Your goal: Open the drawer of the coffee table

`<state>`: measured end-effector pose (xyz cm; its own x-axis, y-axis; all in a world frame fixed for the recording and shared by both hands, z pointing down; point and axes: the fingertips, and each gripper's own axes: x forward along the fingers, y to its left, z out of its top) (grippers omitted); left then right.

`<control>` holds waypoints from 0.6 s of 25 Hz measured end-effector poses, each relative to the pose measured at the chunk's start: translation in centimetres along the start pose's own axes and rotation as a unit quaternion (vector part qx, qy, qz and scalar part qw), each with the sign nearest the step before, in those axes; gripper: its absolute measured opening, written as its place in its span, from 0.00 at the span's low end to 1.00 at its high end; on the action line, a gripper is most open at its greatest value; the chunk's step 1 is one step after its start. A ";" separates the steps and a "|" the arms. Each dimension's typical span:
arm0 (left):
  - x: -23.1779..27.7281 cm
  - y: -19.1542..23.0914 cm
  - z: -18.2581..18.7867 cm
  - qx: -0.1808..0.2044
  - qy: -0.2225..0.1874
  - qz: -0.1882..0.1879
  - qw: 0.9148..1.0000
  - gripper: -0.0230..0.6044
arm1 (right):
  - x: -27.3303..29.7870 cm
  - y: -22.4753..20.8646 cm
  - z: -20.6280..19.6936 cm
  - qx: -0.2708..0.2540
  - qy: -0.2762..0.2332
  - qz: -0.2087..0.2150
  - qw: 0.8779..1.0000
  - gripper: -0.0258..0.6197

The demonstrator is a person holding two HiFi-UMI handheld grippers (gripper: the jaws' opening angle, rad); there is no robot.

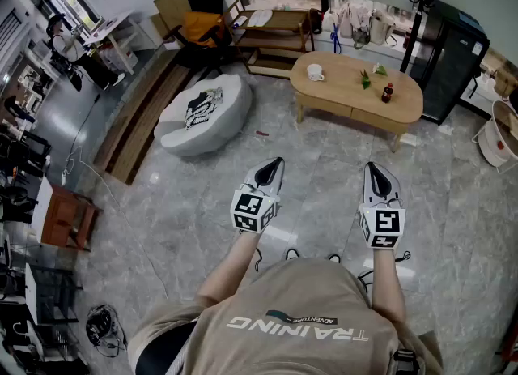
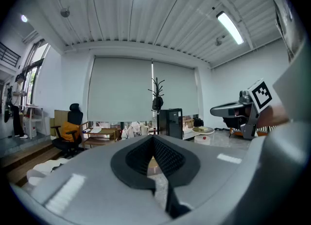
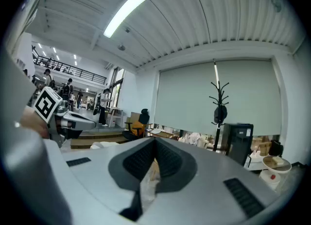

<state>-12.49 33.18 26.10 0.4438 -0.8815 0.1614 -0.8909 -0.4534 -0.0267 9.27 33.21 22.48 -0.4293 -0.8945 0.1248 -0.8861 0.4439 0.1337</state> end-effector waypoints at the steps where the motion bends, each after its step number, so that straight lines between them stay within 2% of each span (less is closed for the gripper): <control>1: 0.2 0.1 -0.2 -0.005 0.001 0.006 1.000 0.03 | 0.1 -0.1 0.1 -0.005 -0.001 0.005 1.000 0.04; 5: 0.7 0.4 -0.1 -0.016 -0.008 0.021 1.000 0.03 | 0.7 -0.1 0.5 -0.012 -0.015 0.019 1.000 0.04; 10: 0.5 0.2 0.6 -0.003 -0.011 0.013 1.000 0.03 | 1.5 0.7 1.3 -0.017 -0.021 0.028 0.999 0.04; 15: -0.3 1.4 0.8 -0.011 -0.012 0.012 1.000 0.03 | 2.0 1.5 2.0 -0.011 -0.022 0.032 0.999 0.05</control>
<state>-13.81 32.69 25.25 0.4240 -0.8951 0.1379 -0.9032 -0.4292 -0.0093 6.77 32.00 20.99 -0.4927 -0.8654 0.0913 -0.8525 0.5010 0.1490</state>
